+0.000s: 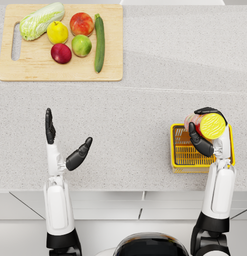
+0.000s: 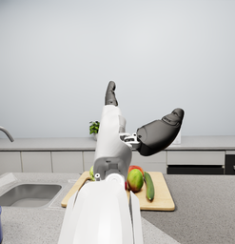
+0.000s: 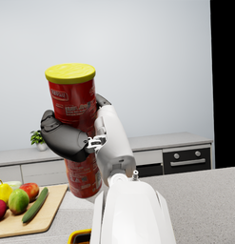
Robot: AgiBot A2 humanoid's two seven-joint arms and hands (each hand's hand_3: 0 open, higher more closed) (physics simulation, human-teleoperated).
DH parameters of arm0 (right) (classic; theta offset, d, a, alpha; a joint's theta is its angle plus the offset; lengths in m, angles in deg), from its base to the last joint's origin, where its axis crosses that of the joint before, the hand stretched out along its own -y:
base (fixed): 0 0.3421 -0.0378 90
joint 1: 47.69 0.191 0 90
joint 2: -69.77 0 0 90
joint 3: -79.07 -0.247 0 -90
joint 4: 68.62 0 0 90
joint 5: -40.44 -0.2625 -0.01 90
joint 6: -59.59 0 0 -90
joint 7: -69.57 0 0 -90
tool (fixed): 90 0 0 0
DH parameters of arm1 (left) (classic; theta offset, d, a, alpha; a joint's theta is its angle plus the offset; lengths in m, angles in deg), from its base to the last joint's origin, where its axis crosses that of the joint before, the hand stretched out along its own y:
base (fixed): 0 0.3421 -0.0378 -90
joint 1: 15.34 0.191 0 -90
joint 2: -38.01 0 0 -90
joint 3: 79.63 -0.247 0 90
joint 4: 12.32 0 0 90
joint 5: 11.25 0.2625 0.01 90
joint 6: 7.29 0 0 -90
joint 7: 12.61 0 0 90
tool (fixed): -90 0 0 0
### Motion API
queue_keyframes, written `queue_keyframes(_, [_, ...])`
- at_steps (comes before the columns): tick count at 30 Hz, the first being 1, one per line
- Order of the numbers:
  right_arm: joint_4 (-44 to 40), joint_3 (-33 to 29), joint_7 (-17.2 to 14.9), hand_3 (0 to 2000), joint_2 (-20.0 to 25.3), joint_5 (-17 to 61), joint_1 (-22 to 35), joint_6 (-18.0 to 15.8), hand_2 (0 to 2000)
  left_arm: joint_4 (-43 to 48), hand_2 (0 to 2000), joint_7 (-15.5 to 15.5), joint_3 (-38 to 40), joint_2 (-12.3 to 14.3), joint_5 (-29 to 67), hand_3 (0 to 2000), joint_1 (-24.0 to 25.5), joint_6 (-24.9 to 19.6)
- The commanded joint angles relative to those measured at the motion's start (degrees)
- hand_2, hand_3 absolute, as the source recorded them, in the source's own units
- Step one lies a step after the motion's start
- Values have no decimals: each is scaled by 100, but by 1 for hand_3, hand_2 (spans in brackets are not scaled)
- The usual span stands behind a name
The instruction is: Pick up the red potato chip and place it into the yellow basket
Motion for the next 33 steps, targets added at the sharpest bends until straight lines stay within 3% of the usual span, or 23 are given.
queue_keyframes(1, [144, -491, 0, 2000, 56, 0, -243, 6, 2000, -320, 0, 0, 153, -29, 0, 0, -168, 0])
queue_keyframes(3, [337, -546, -40, 2000, 131, -1, -551, 97, 2000, -394, 0, 0, 183, -33, 0, 0, -199, 0])
queue_keyframes(4, [420, -541, -469, 2000, 146, -1, -624, 77, 2000, -387, 0, 0, 183, -35, 0, 0, -212, 0])
queue_keyframes(6, [438, -499, -1234, 2000, 149, 0, -692, -277, 2000, -398, 0, 0, 226, -35, 0, 0, -217, 0])
queue_keyframes(8, [499, -401, -1607, 2000, 161, 0, -792, -459, 2000, -378, 0, 0, 198, -19, 0, 0, -135, 0])
queue_keyframes(9, [480, -380, -1714, 1673, 165, 1, -834, -547, 639, -391, 0, 0, 217, -20, 0, 0, -144, 0])
queue_keyframes(10, [496, -373, -1807, 1347, 155, -1, -811, -530, 0, -458, 0, 0, 274, -49, 0, 0, -291, 0])
queue_keyframes(11, [520, -363, -1867, 1020, 141, -2, -775, -476, 0, -421, 0, 0, 243, -24, 0, 0, -169, 0])
queue_keyframes(12, [523, -363, -1910, 693, 112, -3, -691, -428, 0, -466, 0, 0, 264, -59, 0, 0, -350, 0])
queue_keyframes(14, [483, -305, -1069, 40, 43, -4, -478, 393, 0, -462, 0, 0, 234, -70, 0, 0, -420, 0])
queue_keyframes(17, [688, -296, -406, 0, -23, -5, -298, 974, 0, -461, 0, 0, 262, -94, 0, 0, -540, 0])
queue_keyframes(20, [803, -364, -161, 0, -101, -5, -108, 1188, 0, -528, 0, 0, 376, -164, 0, 0, -818, 0])
queue_keyframes(33, [594, -424, -21, 0, -41, -5, -373, 1311, 0, -732, 0, 0, 406, -144, 0, 0, -751, 0])
